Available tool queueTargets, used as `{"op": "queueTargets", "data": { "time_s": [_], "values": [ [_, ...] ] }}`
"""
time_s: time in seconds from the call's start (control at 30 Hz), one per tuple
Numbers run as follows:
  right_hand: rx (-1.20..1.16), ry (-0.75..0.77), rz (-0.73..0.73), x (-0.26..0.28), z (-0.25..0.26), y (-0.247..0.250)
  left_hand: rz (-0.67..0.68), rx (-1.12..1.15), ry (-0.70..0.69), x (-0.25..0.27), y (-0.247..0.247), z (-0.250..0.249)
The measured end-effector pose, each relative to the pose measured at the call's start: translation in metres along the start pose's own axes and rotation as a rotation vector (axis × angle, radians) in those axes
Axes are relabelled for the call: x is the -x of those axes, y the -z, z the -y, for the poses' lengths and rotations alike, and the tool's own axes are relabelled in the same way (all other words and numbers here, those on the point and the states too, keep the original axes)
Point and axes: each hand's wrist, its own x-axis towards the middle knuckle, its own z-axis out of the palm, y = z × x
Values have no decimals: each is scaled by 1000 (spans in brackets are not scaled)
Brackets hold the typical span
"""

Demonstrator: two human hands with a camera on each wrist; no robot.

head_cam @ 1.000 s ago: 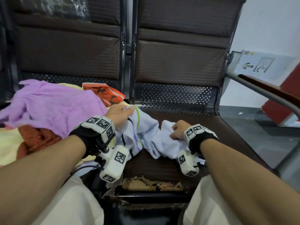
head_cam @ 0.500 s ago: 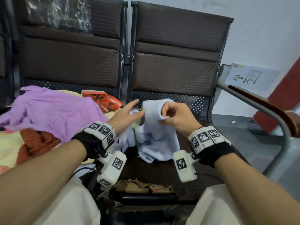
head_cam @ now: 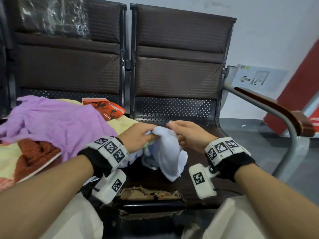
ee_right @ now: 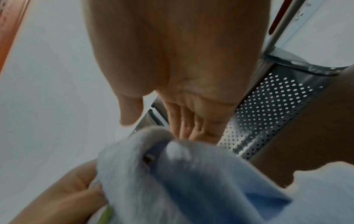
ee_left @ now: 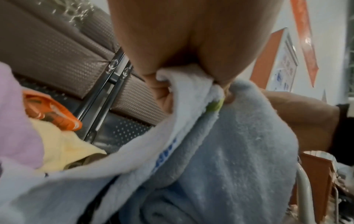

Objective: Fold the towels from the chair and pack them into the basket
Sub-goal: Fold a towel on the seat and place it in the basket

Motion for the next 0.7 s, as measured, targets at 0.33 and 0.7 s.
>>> {"op": "queueTargets", "data": {
  "time_s": [0.33,0.7],
  "values": [
    [435,313,-208,-32,14,1,-184,-410,200,0,31,15],
    [186,316,-180,-42,13,2,-276,-177,473,-11,35,22]
  ]
}}
